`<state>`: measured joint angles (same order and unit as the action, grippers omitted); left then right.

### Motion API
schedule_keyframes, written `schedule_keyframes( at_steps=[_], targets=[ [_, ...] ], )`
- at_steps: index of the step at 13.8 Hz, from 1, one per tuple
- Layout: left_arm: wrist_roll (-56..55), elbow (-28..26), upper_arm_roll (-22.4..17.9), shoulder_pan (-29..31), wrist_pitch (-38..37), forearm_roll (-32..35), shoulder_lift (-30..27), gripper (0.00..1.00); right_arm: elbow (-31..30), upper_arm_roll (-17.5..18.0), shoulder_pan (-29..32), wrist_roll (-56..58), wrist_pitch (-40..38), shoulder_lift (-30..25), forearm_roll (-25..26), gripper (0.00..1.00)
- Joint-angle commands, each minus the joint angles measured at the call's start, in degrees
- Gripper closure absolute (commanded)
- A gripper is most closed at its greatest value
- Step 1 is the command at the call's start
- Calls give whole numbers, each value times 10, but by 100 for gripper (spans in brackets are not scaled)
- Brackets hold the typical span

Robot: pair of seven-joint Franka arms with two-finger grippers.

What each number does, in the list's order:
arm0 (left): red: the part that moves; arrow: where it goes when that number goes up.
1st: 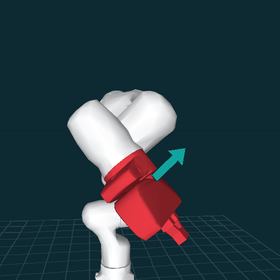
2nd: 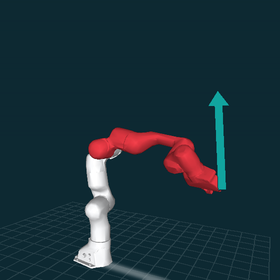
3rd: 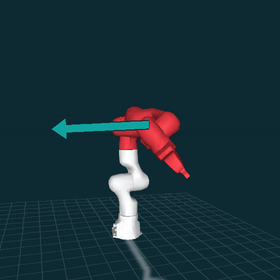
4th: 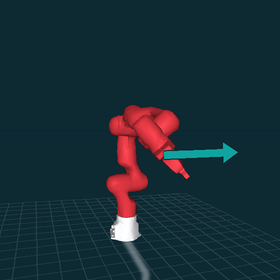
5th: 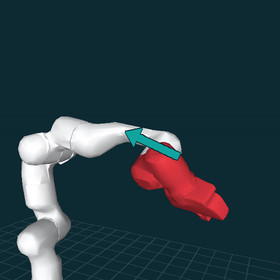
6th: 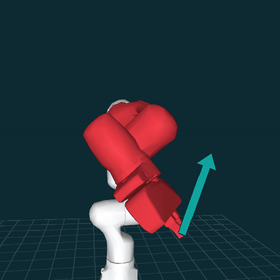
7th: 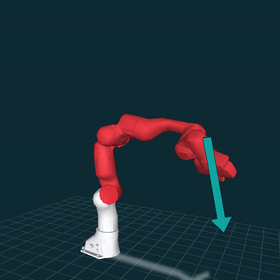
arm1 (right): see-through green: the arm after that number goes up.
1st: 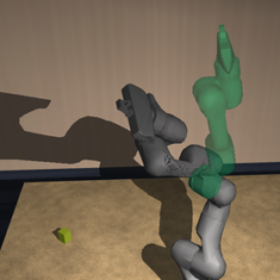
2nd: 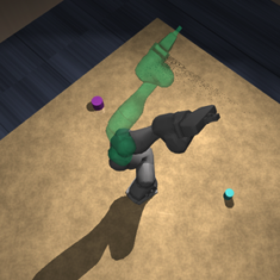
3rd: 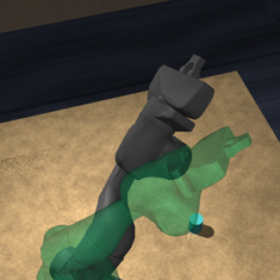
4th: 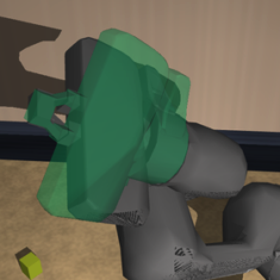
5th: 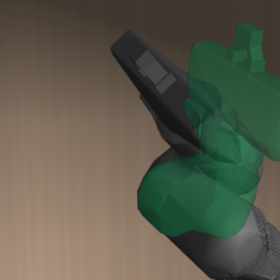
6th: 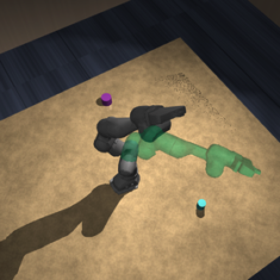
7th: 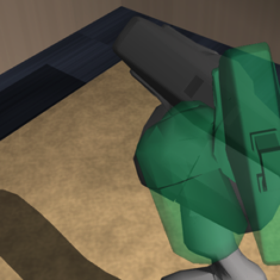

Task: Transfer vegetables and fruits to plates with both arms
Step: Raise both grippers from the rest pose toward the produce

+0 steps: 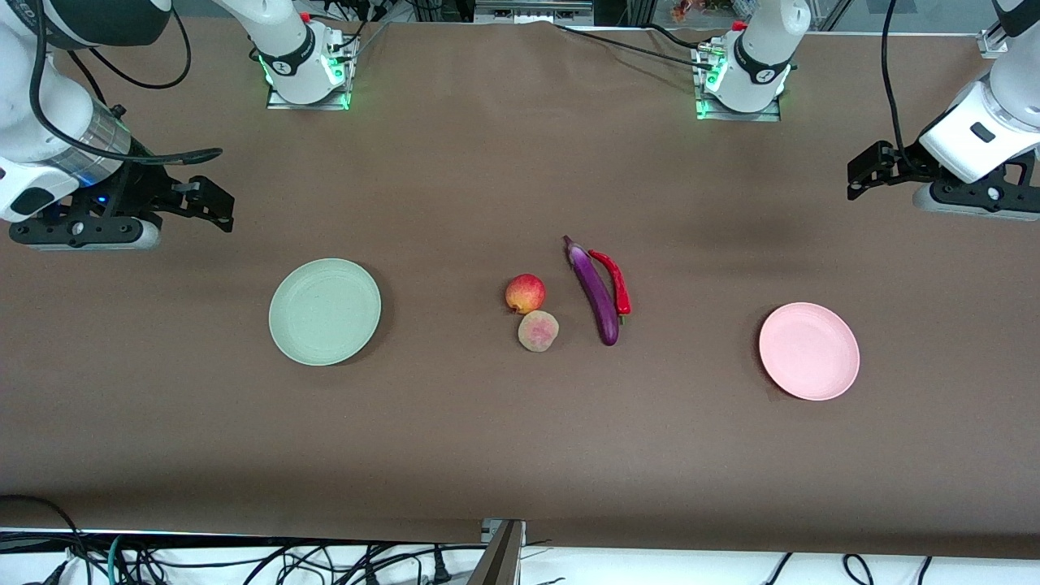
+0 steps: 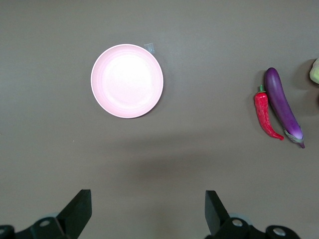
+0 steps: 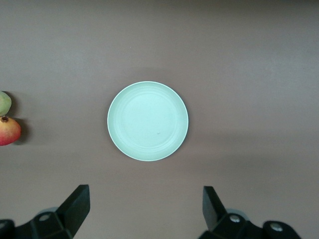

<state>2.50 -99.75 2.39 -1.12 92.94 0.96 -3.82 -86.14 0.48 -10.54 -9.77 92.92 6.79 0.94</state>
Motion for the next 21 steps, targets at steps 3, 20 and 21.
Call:
schedule_keyframes(
  at_steps=[3,20,21],
  targets=[
    [5,15,2,5,-14,-10,7,0,1,1,3,5,-5,-1,8,0],
    [-13,18,53,-28,-70,-72,103,0,1,-13,12,5,-11,-5,3,0],
    [-21,24,55,-30,-40,-83,126,0,2,-13,11,5,-26,-3,5,0]
  ],
)
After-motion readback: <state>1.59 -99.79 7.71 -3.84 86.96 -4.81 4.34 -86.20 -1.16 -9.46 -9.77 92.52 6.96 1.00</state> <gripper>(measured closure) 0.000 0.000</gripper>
